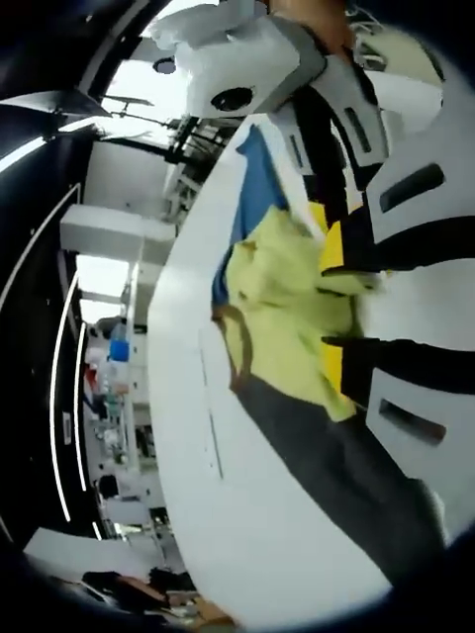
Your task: Fold the garment on the visible template until the final outline fits inside the template.
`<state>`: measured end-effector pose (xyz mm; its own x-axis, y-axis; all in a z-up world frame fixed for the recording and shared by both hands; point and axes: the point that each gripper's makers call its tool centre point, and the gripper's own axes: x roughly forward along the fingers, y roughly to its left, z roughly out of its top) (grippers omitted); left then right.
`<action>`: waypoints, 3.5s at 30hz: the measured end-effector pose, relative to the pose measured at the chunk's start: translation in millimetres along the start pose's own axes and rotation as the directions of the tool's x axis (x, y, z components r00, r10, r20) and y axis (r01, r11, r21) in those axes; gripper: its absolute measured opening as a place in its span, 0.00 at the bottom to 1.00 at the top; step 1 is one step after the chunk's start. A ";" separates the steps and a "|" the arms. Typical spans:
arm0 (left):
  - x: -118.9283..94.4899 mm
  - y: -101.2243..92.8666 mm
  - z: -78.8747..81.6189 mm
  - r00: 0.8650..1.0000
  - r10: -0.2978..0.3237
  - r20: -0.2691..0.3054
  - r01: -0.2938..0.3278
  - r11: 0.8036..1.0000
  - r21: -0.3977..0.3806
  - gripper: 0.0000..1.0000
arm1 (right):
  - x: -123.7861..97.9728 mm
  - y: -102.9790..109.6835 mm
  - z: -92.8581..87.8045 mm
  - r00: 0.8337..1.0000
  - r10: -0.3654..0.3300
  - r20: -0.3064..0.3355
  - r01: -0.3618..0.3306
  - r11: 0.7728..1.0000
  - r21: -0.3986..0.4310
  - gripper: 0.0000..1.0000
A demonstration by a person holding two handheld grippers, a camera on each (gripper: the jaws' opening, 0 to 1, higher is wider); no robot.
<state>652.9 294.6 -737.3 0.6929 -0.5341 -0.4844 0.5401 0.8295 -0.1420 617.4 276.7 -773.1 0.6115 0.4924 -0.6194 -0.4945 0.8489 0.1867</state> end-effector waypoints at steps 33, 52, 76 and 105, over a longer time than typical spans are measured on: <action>-4.7 9.2 1.7 0.998 0.064 -0.017 -0.065 0.997 -0.044 0.00 | -0.9 -8.0 7.7 0.992 -0.105 0.069 0.105 0.994 0.005 0.00; -34.5 5.0 35.0 0.998 0.013 0.054 -0.013 1.000 -0.017 0.00 | -51.5 -19.3 18.6 0.990 -0.094 0.104 0.097 0.995 -0.023 0.00; -102.4 15.3 53.5 0.995 0.003 0.100 -0.008 0.999 0.050 0.00 | -118.1 -45.8 14.2 0.988 -0.116 0.099 0.120 0.992 -0.035 0.00; -178.3 -9.2 -14.9 0.997 -0.070 -0.035 0.075 0.985 0.154 0.00 | -189.7 -76.4 -32.1 0.981 -0.189 0.035 0.190 0.982 -0.011 0.00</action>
<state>517.2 384.7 -662.5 0.6361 -0.5852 -0.5029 0.6576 0.7521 -0.0434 519.3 112.3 -694.3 0.7153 0.3295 -0.6163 -0.3763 0.9247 0.0576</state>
